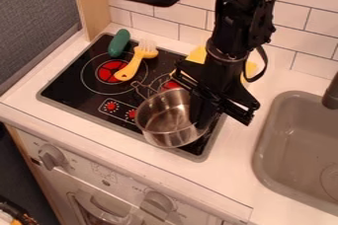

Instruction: Moved the silver pot to the lower right side of the burner

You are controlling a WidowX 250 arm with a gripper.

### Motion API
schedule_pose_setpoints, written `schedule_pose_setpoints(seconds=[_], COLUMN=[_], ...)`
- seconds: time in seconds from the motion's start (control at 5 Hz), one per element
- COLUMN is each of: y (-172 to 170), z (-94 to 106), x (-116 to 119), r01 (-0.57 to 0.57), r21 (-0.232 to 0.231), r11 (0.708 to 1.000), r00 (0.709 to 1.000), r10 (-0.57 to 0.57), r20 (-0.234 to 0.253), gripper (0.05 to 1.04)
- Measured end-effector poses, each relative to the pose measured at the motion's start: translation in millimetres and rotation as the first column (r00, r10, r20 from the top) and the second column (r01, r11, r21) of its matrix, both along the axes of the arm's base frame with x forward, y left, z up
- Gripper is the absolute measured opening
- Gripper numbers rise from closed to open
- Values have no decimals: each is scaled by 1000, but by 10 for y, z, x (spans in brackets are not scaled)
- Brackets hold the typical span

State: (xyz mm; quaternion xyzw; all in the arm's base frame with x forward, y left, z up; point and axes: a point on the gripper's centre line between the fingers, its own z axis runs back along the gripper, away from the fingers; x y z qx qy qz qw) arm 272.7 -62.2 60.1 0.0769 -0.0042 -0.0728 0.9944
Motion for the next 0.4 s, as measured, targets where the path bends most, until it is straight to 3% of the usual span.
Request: schedule_pose_setpoints(seconds=[0.2,0.4], y=[-28,-52], z=[23,68], x=[35,62], r01=[29,36], r21=[16,12], r11=[999,999], r00=[1000,999], r10=[-28,-36], r20=[-13,-13], gripper=[252,497])
